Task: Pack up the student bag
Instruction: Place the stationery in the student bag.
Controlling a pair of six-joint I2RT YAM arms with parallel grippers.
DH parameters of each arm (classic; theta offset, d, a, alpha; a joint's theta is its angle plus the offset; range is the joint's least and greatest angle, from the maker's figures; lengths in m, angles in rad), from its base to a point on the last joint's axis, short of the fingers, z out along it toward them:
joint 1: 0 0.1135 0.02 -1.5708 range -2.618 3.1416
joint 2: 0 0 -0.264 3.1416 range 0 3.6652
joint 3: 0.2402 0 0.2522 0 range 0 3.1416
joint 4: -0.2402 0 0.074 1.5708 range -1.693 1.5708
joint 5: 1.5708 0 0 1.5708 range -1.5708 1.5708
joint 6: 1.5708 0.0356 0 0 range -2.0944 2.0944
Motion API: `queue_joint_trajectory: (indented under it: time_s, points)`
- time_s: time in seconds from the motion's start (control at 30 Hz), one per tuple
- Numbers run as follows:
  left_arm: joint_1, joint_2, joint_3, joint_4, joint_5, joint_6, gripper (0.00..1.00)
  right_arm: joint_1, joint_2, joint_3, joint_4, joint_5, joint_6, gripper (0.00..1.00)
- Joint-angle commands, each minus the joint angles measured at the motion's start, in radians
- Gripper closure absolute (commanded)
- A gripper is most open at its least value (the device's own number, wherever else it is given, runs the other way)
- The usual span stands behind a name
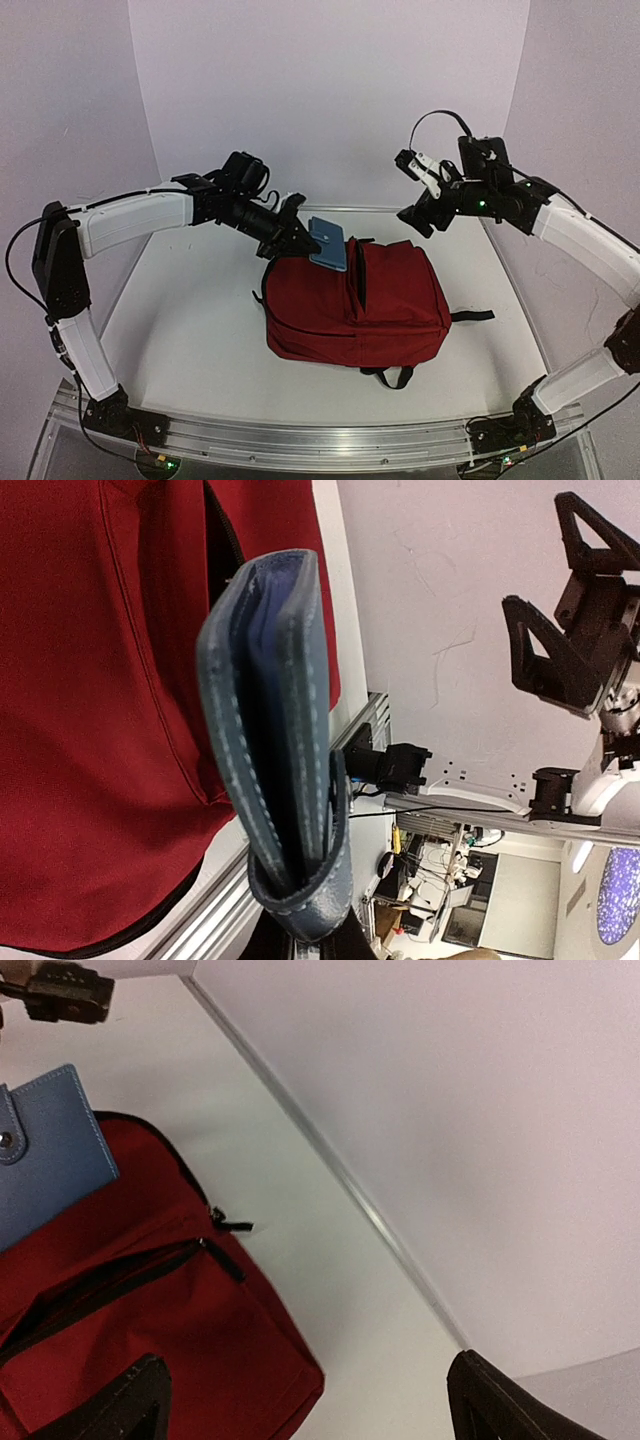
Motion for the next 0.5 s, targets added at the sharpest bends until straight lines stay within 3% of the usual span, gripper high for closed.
queue_joint_trajectory:
  time_s: [0.0,0.47]
  points:
    - [-0.013,0.059,0.085,-0.089,-0.011,0.109,1.0,-0.079,0.055,0.087,-0.223,-0.102,0.245,0.02]
    - [-0.037,0.245,0.258,-0.24,-0.029,0.191,1.0,-0.231,0.184,0.134,-0.388,-0.23,0.43,0.02]
